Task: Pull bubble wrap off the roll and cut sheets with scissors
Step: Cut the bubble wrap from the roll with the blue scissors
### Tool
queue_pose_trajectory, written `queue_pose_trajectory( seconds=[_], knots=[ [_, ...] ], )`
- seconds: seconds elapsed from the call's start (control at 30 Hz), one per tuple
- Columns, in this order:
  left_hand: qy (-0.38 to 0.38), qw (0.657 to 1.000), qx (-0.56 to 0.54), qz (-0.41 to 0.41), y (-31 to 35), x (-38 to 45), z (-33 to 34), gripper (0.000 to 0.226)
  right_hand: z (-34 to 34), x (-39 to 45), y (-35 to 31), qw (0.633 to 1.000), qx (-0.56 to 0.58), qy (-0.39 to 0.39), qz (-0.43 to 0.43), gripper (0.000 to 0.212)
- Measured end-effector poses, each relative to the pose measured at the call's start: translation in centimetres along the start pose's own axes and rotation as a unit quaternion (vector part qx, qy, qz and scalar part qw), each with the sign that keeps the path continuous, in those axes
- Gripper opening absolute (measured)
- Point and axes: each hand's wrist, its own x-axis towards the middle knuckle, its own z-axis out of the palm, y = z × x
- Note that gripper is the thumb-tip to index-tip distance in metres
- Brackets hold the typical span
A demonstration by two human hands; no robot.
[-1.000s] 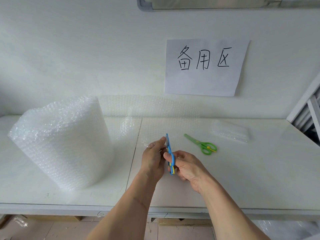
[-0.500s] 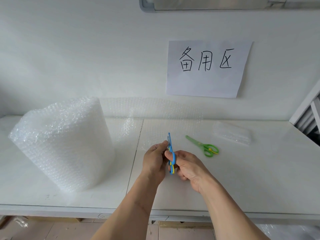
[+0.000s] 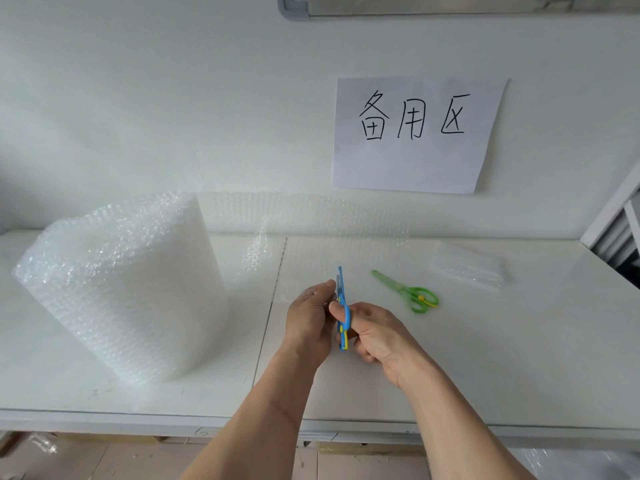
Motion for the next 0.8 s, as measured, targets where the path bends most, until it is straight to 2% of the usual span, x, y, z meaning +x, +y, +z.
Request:
queue_pose_trajectory(
  seconds=[0.23, 0.37, 0.5, 0.8],
  knots=[
    [-0.001, 1.000, 0.024, 0.009, -0.15, 0.03, -0.32, 0.008, -0.20, 0.29, -0.49, 1.000, -0.012, -0.015, -0.001, 0.046],
    [-0.009, 1.000, 0.012, 0.012, -0.12, -0.11, -0.22, 0.009, -0.28, 0.28, -0.15, 1.000, -0.005, -0.016, 0.001, 0.038],
    [-0.011, 1.000, 0.022, 0.011, -0.12, -0.14, -0.16, 0.008, -0.20, 0.31, -0.19, 1.000, 0.006, -0.012, 0.004, 0.042],
    [-0.014, 0.999, 0.023, 0.018, -0.14, -0.35, -0.02, 0.011, -0.32, 0.37, 0.17, 1.000, 0.015, -0.015, -0.008, 0.035]
  ],
)
